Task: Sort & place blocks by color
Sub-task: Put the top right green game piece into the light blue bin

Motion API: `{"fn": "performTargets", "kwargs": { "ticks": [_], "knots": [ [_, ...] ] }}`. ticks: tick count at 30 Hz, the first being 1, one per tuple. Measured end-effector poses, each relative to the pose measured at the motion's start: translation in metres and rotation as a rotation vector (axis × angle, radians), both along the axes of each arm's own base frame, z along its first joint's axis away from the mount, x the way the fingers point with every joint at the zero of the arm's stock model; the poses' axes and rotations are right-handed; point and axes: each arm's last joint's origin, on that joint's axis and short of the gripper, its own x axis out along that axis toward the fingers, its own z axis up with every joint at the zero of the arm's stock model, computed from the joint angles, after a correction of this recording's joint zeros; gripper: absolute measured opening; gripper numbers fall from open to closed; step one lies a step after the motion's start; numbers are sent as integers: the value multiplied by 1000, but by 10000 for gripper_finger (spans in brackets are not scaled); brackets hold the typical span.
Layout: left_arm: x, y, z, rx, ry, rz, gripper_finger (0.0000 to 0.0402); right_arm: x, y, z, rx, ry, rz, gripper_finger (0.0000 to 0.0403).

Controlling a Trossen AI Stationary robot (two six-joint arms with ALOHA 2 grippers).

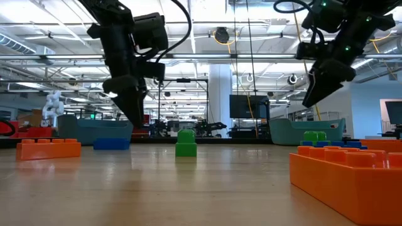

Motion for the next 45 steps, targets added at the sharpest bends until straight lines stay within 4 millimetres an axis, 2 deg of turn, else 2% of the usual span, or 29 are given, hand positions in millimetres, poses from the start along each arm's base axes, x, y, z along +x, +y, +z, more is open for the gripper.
{"fn": "performTargets", "kwargs": {
  "ticks": [6,15,19,25,29,32,35,39,42,45],
  "knots": [
    [8,-14,3,-24,-85,35,237,6,-1,-7,-2,50,36,218],
    [9,-36,2,-47,-84,6,237,16,-1,-26,55,183,127,296],
    [9,-41,2,-49,-84,-6,237,19,-2,-33,51,237,162,318],
    [13,-42,4,-49,-128,-12,237,27,-4,-49,45,286,203,319],
    [16,-42,5,-49,-155,-12,237,27,-3,-68,72,323,230,316],
    [16,-42,5,-49,-155,-12,237,28,-4,-74,69,346,220,315],
    [16,-42,5,-49,-157,-12,237,28,-4,-75,58,344,193,307],
    [16,-42,5,-49,-158,-12,237,28,-4,-71,52,305,158,273],
    [16,-42,6,-45,-164,-21,237,27,-6,-68,24,284,124,230],
    [17,-42,6,-38,-170,-35,237,27,-6,-67,30,280,119,168]
  ]
}}
